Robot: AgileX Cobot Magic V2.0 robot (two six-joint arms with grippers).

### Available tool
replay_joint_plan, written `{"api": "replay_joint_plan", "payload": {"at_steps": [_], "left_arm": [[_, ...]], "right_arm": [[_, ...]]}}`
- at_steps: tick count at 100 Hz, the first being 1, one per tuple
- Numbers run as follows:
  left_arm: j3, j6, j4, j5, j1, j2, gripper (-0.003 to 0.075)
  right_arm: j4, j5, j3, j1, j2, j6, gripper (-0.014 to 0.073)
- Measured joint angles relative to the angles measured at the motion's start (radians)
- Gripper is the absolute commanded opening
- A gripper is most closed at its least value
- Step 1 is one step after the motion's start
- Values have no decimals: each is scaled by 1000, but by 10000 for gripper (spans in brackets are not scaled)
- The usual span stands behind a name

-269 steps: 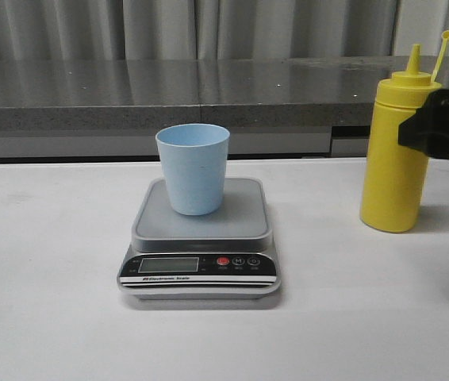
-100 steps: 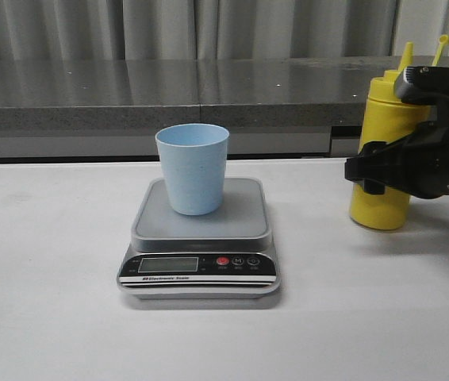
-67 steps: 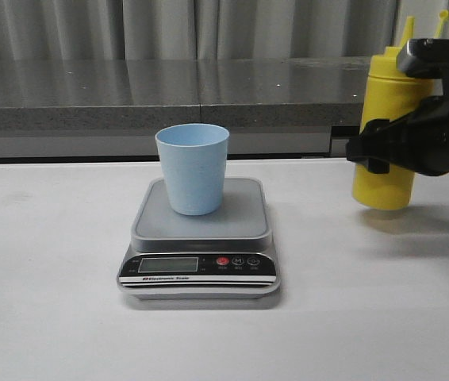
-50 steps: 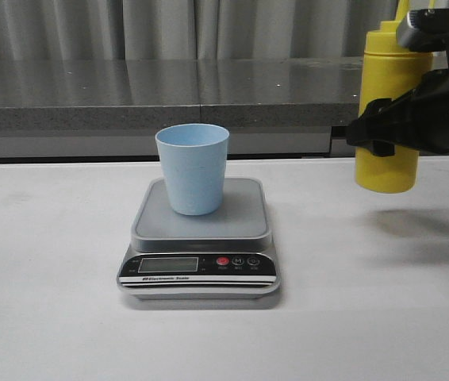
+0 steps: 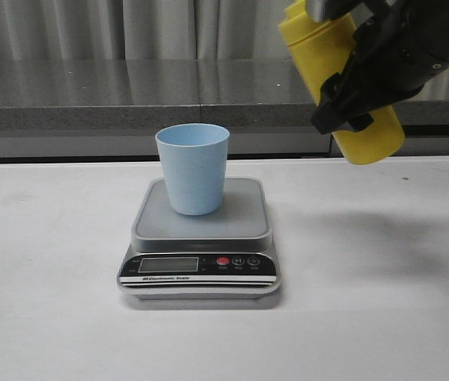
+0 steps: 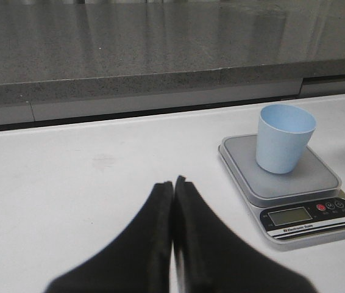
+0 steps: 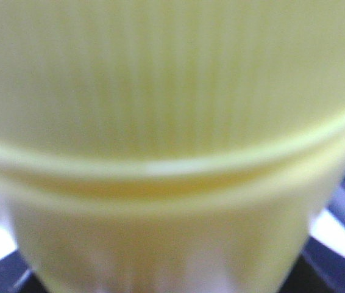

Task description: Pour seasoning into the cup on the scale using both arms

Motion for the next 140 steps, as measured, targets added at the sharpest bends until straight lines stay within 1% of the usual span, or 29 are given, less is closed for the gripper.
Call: {"api": "replay_joint_plan", "payload": {"at_steps": [15,28,41,59,87,101,111,125,140], "left_arm": [[0,0,0,0,0,0,-20],[0,0,0,0,0,0,-20],[0,0,0,0,0,0,-20],[0,0,0,0,0,0,-20],[0,0,0,0,0,0,-20],[0,0,0,0,0,0,-20],[0,0,0,0,0,0,-20],[0,0,0,0,0,0,-20],[0,0,0,0,0,0,-20]], "right_arm": [[-186,134,-53,45,2,64,-67],[-375,224,-96,80,18,196,-67],[-578,258,-121,110,53,305,-67],[-804,319,-124,148,90,335,-67],[-1046,390,-124,176,93,341,-67],[-1090,399,-124,187,94,325,-67],[-1098,422,-124,194,113,272,-67],[-1098,498,-124,213,165,181,-67],[-1098,515,-124,221,192,152,-67]]}}
